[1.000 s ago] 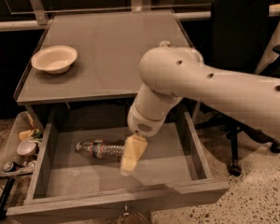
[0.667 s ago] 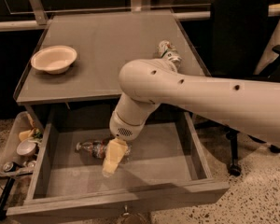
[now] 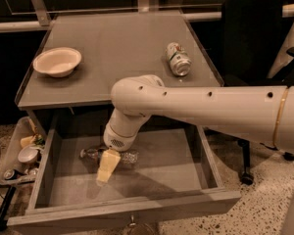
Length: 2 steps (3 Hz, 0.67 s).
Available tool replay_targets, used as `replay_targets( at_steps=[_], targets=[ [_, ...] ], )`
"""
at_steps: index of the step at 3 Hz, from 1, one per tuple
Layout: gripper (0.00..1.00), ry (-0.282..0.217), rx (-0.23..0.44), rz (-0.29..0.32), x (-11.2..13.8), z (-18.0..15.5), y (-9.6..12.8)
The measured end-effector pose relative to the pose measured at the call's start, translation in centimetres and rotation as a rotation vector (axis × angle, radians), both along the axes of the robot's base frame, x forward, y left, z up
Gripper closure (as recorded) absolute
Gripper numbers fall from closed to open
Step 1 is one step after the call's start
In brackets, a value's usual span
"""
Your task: Pick water bottle from top drawer and place on counter
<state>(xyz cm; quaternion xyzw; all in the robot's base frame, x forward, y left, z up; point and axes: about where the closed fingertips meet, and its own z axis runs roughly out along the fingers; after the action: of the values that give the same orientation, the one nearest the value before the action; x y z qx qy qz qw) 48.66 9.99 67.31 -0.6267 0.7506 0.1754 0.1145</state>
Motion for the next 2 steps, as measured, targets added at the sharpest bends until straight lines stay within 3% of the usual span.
replay_targets(
  at_steps=[2],
  targets=[
    [0.0, 0.007, -0.025, -0.061, 1.6, -4.7, -1.3]
  ],
)
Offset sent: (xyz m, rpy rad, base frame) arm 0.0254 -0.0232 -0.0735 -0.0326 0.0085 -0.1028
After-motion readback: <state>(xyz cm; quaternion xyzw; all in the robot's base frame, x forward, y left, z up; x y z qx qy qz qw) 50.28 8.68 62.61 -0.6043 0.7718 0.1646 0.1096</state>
